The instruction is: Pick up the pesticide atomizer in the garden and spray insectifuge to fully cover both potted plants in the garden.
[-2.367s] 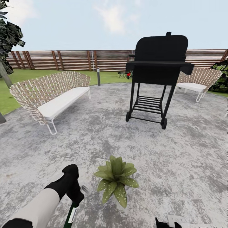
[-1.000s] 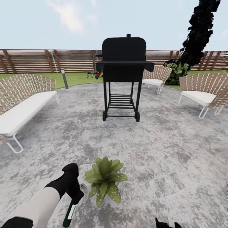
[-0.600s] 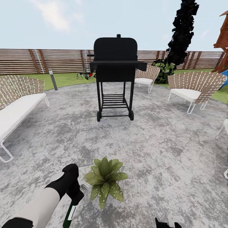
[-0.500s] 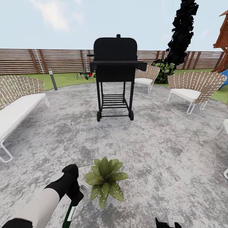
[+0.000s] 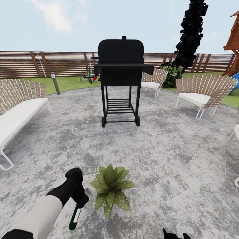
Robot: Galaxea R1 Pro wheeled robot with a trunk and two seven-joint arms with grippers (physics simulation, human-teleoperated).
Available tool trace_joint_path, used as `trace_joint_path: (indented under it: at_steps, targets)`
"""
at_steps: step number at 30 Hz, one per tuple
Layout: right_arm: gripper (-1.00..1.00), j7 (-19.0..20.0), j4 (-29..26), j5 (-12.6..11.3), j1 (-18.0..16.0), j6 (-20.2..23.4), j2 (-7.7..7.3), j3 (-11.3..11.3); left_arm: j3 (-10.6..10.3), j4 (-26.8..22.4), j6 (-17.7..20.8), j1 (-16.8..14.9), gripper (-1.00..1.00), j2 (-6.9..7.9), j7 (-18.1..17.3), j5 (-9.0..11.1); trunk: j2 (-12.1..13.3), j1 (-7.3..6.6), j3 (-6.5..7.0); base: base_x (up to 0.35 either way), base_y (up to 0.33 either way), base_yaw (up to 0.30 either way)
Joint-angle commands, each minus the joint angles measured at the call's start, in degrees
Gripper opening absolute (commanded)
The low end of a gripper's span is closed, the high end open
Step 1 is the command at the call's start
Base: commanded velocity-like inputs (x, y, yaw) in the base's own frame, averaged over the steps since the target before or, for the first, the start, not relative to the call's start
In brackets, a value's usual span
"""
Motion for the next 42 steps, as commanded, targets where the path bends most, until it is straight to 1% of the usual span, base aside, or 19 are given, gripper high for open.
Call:
trace_joint_path:
  at_steps: [1, 4, 7, 8, 10, 13, 16, 20, 24, 29, 33, 36, 42]
  targets:
    - [1.00, -0.03, 0.06, 0.60, -0.04, -0.20, 0.01, -0.47, -0.20, -0.04, 0.42, 0.13, -1.00, 0.12, -0.58, -0.44, -0.02, -0.01, -0.05, 0.000, 0.000, 0.000]
    - [1.00, -0.03, 0.06, 0.60, -0.04, -0.20, 0.01, -0.47, -0.19, 0.44, 0.42, 0.36, -1.00, 0.52, -0.58, -0.42, -0.02, -0.01, -0.05, 0.000, 0.000, 0.000]
    - [1.00, -0.03, 0.06, 0.60, -0.04, -0.20, 0.01, -0.47, -0.01, 0.39, 0.50, 0.37, -1.00, 0.65, -0.60, 0.07, -0.02, -0.01, -0.05, 0.000, 0.000, 0.000]
    - [1.00, -0.03, 0.06, 0.60, -0.04, -0.20, -0.03, -0.47, 0.31, 0.22, 0.51, 0.36, -1.00, 0.67, -0.68, 0.13, -0.02, -0.01, -0.05, 0.000, 0.000, 0.000]
    - [1.00, -0.03, 0.06, 0.60, -0.04, -0.20, -0.07, -0.51, 1.62, -0.08, 0.52, 0.36, -1.00, 0.73, -0.59, 0.12, -0.02, -0.01, -0.05, -0.048, 0.053, 0.000]
    - [1.00, -0.11, 0.06, 0.60, -0.04, -0.20, -0.08, -0.48, 2.33, -0.09, 0.53, 0.36, -1.00, 0.90, -0.51, -0.36, -0.02, -0.01, -0.05, -0.167, 0.187, 0.000]
    - [1.00, -0.09, 0.00, 0.53, -0.04, -0.20, -0.02, -0.47, 2.47, -0.01, 0.64, 0.36, -1.00, 1.66, -0.54, -0.48, -0.02, -0.01, -0.05, -0.101, 0.255, 0.000]
    - [1.00, -0.12, -0.04, 0.51, -0.04, -0.26, -0.02, -0.55, 2.46, -0.14, 0.62, 0.30, -1.00, 1.78, -0.58, -0.39, -0.02, -0.01, -0.05, 0.048, 0.298, -0.012]
    - [1.00, -0.12, -0.10, 0.51, -0.04, -0.23, -0.01, -0.56, 2.37, -0.14, 0.56, 0.20, -1.00, 1.20, -0.58, -0.34, -0.02, -0.01, -0.05, 0.193, 0.284, -0.220]
    - [1.00, -0.17, -0.11, 0.51, -0.04, -0.21, -0.07, -0.56, 2.43, -0.14, 0.53, 0.22, -1.00, 1.02, -0.58, -0.34, -0.02, -0.01, -0.05, 0.263, 0.230, -0.290]
    - [1.00, -0.13, -0.11, 0.51, -0.04, -0.20, -0.06, -0.56, 2.31, -0.06, 0.41, 0.26, -1.00, 1.09, -0.52, -0.43, -0.02, -0.01, -0.05, 0.112, 0.052, -0.299]
    - [1.00, -0.12, -0.11, 0.51, -0.04, -0.20, -0.06, -0.56, 1.85, 0.25, 0.29, 0.27, -1.00, 1.13, -0.64, -0.44, -0.02, -0.01, -0.05, 0.012, 0.005, -0.299]
    - [1.00, -0.14, -0.11, 0.51, -0.04, -0.22, 0.00, -0.56, 1.70, 0.46, 0.26, 0.27, -1.00, 1.27, -0.68, -0.50, -0.02, -0.01, -0.05, -0.014, 0.000, -0.299]
